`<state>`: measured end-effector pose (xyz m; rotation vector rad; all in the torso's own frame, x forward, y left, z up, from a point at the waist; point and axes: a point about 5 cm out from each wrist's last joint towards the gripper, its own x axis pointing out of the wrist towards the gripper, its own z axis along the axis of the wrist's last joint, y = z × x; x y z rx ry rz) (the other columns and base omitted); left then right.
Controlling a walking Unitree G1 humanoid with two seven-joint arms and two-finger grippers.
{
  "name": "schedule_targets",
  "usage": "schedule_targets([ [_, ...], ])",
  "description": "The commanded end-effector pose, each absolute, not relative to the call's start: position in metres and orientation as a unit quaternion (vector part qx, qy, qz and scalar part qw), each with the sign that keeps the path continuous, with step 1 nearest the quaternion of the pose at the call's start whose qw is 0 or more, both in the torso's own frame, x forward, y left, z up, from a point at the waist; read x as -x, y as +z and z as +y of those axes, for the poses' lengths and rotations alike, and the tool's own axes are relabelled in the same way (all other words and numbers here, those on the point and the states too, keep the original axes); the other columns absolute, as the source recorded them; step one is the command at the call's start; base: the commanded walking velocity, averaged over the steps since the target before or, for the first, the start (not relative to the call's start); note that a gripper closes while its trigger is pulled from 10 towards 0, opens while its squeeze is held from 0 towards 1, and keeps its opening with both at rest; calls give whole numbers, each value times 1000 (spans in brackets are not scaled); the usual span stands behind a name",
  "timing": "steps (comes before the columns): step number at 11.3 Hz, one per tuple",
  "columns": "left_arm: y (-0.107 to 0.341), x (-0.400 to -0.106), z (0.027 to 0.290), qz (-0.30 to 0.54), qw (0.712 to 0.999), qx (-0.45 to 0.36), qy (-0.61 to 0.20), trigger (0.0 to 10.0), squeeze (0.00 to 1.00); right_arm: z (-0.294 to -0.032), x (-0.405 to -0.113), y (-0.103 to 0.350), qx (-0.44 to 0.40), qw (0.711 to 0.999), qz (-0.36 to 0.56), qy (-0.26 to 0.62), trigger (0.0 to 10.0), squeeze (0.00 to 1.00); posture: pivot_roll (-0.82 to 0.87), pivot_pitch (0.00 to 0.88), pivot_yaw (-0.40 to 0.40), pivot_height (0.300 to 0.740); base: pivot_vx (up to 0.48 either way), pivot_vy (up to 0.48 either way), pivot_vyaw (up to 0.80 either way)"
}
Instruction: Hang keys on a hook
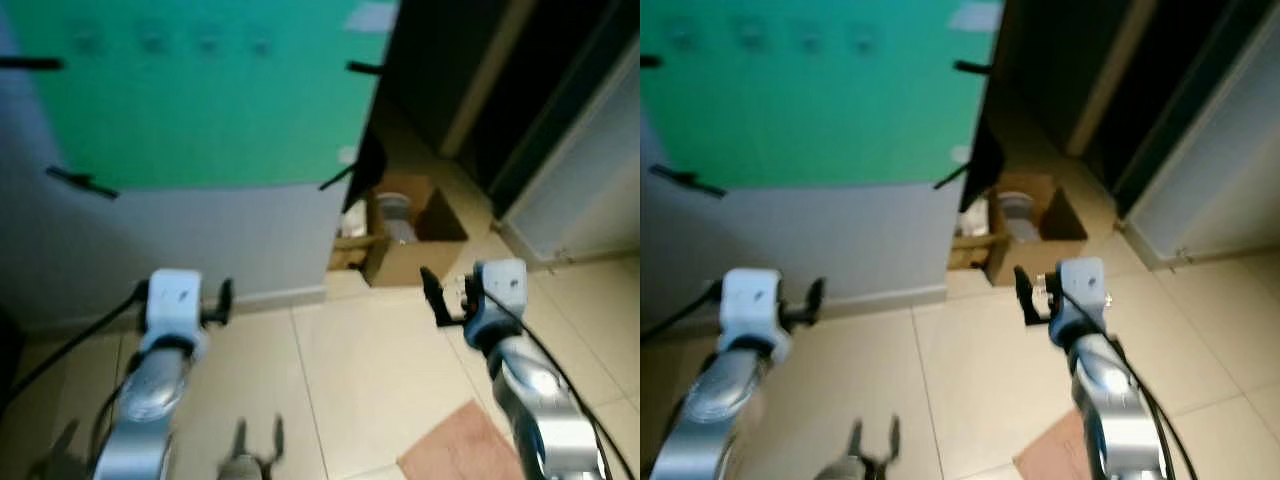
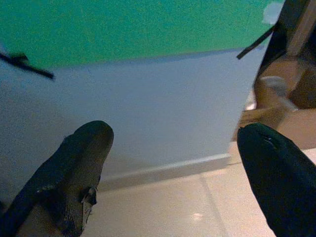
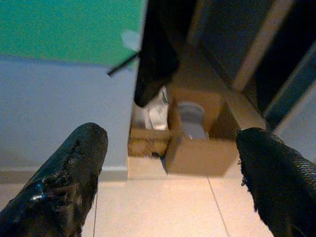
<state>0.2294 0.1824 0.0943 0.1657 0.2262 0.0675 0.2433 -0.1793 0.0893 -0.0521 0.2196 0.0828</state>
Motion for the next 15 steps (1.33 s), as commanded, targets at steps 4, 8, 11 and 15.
schedule_targets([
  [4,109,-227,162,66,993,-97,-22,10000,0,-193,-228,83,-18,995,101,-10,10000,0,-86,0,-59,740,0,0,0],
  [8,109,-234,148,58,988,-115,-81,10000,0,-189,-226,81,-30,995,94,-25,10000,0,-94,0,-6,740,0,0,0],
  [11,108,-236,162,69,993,-87,-46,10000,0,-178,-230,86,-37,996,83,-4,10000,0,-89,0,-8,740,0,0,800],
  [15,107,-242,165,64,993,-91,-41,10000,0,-159,-236,85,-37,994,92,46,10000,0,-83,0,-9,740,0,0,800],
])
